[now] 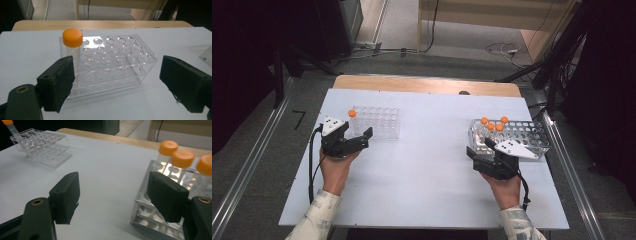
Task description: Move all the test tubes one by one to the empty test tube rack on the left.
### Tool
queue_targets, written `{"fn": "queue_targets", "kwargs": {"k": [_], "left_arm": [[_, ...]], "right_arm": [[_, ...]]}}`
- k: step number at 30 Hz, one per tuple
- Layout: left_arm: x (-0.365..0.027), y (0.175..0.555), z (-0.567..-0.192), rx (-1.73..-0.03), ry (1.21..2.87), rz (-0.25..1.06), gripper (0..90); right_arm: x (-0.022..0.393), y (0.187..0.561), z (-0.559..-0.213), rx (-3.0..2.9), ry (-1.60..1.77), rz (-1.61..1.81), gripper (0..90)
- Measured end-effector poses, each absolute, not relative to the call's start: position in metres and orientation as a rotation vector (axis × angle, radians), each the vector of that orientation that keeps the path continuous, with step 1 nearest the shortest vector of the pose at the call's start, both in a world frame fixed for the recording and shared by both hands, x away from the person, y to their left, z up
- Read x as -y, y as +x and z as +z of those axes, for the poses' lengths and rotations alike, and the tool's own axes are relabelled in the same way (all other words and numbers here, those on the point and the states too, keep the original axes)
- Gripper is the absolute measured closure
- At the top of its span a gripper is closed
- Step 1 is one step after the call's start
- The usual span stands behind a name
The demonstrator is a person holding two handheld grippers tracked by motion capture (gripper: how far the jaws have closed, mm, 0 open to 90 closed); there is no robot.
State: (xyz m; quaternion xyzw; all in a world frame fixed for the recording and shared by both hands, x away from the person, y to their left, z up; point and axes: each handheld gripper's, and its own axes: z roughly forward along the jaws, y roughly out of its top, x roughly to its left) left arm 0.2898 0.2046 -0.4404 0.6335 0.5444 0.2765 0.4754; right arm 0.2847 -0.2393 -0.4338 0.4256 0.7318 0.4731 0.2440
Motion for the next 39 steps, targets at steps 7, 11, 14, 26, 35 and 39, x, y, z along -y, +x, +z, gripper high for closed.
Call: {"fn": "queue_targets", "kwargs": {"k": [7,11,14,26,35,39], "left_arm": [[-0.198,0.287,-0.442,-1.303,1.57,0.665,10.7],[-0.198,0.287,-0.442,-1.304,1.568,0.663,10.7],[-0.198,0.287,-0.443,-1.303,1.568,0.662,10.9],[-0.198,0.287,-0.445,-1.314,1.568,0.653,11.5],[-0.198,0.287,-0.445,-1.317,1.566,0.652,12.5],[-0.198,0.287,-0.445,-1.317,1.566,0.651,12.7]], "right_arm": [[0.26,0.289,-0.433,-1.932,1.215,1.256,23.5],[0.271,0.295,-0.435,-1.899,1.255,1.223,23.7],[0.278,0.3,-0.437,-1.877,1.279,1.196,24.2],[0.29,0.323,-0.445,-1.802,1.327,1.097,46.7],[0.286,0.335,-0.454,-1.817,1.324,1.077,64.4],[0.283,0.338,-0.456,-1.82,1.32,1.076,67.6]]}}
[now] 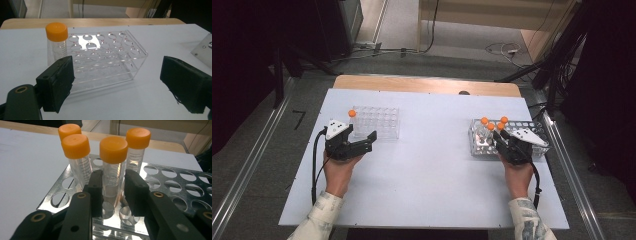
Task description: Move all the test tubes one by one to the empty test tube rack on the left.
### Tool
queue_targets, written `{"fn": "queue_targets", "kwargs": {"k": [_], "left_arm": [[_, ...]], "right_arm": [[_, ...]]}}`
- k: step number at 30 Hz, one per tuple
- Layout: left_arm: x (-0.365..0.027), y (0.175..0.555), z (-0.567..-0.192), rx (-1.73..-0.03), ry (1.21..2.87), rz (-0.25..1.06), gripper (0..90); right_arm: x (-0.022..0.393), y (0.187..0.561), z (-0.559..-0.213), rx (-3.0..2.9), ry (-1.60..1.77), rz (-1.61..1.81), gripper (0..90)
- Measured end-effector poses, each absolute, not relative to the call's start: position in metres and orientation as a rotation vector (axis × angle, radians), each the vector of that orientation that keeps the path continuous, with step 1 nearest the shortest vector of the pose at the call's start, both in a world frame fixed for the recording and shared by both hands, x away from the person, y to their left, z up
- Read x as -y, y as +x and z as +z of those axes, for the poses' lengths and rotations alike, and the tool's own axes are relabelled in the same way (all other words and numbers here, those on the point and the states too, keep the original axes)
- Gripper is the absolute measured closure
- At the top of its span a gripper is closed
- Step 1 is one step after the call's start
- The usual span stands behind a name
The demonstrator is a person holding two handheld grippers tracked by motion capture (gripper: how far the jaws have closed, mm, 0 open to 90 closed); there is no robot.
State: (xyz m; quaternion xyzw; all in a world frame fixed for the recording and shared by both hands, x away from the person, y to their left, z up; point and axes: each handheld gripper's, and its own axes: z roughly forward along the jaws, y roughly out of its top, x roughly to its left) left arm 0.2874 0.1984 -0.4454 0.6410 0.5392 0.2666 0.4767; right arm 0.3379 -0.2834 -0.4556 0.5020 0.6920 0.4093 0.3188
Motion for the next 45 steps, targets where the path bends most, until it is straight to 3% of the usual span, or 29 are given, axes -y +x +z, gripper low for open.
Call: {"fn": "queue_targets", "kwargs": {"k": [19,45], "left_arm": [[-0.197,0.287,-0.446,-1.317,1.569,0.648,13.1],[-0.193,0.285,-0.444,-1.294,1.584,0.648,13.1]], "right_arm": [[0.282,0.34,-0.452,-1.806,1.304,1.099,71.9],[0.293,0.301,-0.414,-1.734,1.195,1.254,72.3]]}}
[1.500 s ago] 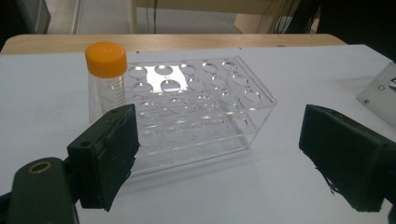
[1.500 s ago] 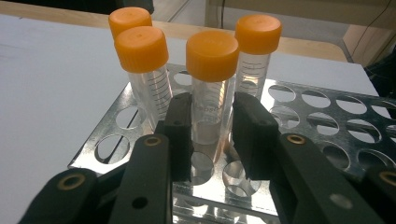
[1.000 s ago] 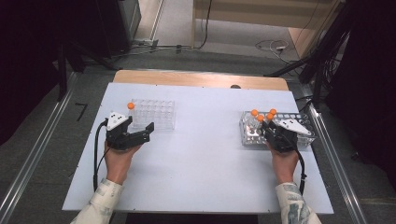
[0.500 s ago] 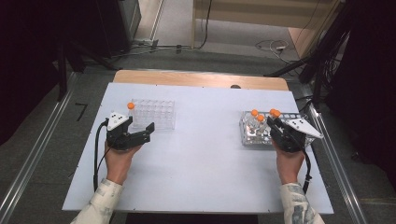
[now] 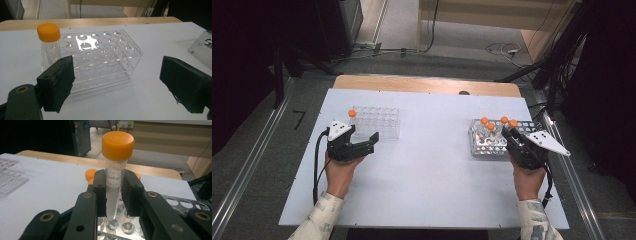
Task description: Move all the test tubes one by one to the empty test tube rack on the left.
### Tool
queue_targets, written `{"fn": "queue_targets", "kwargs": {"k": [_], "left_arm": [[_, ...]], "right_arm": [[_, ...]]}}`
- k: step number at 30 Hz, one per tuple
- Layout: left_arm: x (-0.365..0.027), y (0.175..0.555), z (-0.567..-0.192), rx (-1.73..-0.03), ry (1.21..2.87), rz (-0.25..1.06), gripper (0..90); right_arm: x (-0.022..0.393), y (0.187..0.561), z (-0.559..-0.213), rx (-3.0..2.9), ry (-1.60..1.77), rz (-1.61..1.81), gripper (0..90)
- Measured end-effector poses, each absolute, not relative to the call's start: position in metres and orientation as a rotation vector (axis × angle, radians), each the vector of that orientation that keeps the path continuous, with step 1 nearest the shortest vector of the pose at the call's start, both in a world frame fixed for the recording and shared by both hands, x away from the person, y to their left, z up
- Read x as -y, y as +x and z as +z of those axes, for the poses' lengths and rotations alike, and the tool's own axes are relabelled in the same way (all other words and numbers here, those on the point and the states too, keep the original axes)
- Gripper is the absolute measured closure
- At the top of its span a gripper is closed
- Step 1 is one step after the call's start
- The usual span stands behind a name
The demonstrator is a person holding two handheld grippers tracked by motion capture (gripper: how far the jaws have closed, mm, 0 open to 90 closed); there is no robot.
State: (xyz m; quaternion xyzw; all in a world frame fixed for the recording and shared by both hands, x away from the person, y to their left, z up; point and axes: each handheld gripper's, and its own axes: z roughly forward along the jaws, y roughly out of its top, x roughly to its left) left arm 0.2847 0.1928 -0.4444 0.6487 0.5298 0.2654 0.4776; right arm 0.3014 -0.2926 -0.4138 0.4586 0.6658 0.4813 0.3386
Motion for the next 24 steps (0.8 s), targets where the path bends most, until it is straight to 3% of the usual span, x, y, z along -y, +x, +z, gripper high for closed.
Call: {"fn": "queue_targets", "kwargs": {"k": [24], "left_arm": [[-0.178,0.277,-0.439,-1.231,1.603,0.643,13.1]], "right_arm": [[0.221,0.28,-0.431,-1.977,1.021,1.298,72.5]]}}
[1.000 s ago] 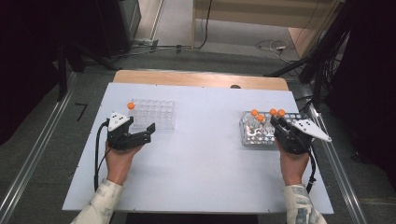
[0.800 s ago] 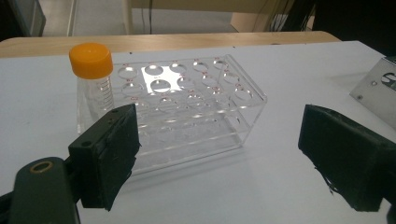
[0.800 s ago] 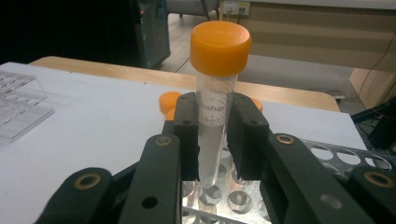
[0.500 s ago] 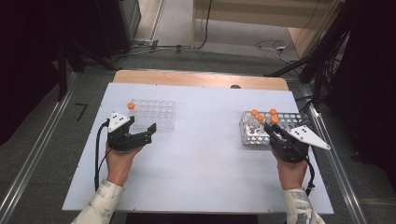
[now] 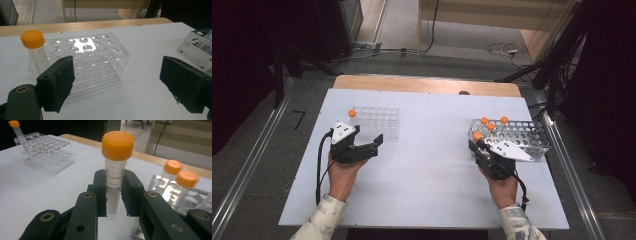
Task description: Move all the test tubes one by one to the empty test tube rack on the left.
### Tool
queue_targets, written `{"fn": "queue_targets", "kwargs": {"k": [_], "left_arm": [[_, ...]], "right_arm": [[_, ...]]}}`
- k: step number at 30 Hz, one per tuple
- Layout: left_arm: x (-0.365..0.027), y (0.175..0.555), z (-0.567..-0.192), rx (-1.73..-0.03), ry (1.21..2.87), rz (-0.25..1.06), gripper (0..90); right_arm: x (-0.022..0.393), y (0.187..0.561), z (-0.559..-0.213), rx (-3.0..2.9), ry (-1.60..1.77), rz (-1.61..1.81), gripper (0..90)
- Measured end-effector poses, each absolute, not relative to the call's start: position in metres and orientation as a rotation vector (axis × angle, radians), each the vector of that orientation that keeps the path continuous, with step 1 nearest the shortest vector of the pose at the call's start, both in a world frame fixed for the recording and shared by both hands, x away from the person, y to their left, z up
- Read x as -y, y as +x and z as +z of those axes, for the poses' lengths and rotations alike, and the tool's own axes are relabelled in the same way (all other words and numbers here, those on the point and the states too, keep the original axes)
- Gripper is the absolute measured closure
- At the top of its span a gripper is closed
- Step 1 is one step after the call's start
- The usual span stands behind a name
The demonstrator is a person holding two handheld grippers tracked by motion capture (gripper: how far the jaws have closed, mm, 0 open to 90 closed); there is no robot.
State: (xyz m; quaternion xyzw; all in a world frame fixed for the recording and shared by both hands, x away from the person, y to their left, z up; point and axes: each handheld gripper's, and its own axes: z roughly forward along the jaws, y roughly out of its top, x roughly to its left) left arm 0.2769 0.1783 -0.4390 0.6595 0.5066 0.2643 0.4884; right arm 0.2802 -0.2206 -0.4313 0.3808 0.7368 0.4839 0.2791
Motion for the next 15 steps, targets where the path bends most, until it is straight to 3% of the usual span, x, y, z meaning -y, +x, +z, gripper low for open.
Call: {"fn": "queue_targets", "kwargs": {"k": [15], "left_arm": [[-0.139,0.263,-0.437,-1.093,1.676,0.602,13.2]], "right_arm": [[0.169,0.279,-0.449,-2.13,0.921,1.35,72.5]]}}
